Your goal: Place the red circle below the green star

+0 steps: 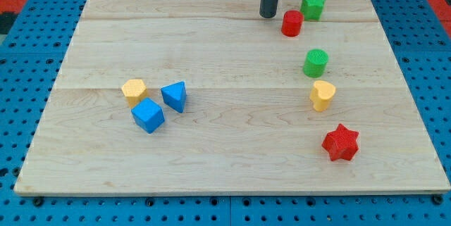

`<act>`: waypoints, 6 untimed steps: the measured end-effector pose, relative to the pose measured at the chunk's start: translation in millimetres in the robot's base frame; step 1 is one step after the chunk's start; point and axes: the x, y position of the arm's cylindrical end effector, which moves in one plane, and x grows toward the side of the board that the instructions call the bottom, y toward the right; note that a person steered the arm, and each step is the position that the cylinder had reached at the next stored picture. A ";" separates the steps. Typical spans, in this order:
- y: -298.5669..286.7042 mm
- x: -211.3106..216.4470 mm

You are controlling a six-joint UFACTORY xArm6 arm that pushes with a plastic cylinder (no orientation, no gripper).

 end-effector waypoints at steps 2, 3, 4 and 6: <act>32.7 29.1; 32.1 7.0; 38.4 8.6; 47.9 38.0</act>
